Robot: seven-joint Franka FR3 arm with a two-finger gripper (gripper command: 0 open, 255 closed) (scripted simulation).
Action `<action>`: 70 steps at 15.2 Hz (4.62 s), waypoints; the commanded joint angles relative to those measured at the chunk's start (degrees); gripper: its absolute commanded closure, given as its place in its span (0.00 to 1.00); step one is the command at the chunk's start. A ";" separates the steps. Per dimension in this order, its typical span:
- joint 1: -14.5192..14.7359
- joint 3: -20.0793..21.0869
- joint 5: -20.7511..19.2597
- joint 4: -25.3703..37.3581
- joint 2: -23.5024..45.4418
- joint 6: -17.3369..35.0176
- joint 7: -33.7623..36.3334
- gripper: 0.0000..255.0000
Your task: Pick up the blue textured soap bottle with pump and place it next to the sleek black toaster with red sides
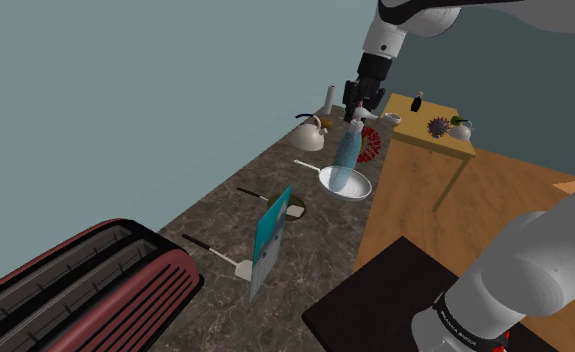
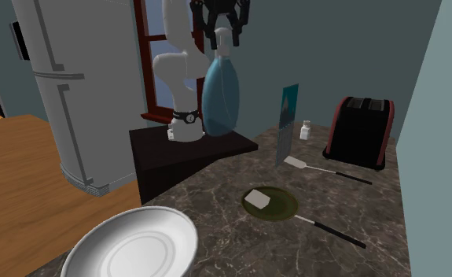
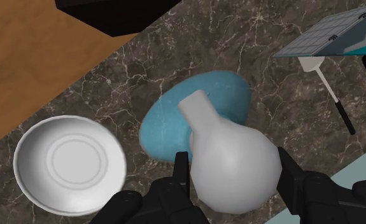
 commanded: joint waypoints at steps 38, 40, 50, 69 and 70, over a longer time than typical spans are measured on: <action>4.77 8.36 2.99 15.63 -5.33 -18.99 15.52 1.00; 5.60 10.26 3.79 13.92 -6.91 -18.42 18.19 1.00; 9.75 20.35 8.45 9.36 -11.30 -15.53 31.77 1.00; 15.29 44.26 10.82 18.34 -1.53 -7.96 60.51 1.00; 15.49 45.84 10.17 19.49 -0.16 -7.52 62.32 1.00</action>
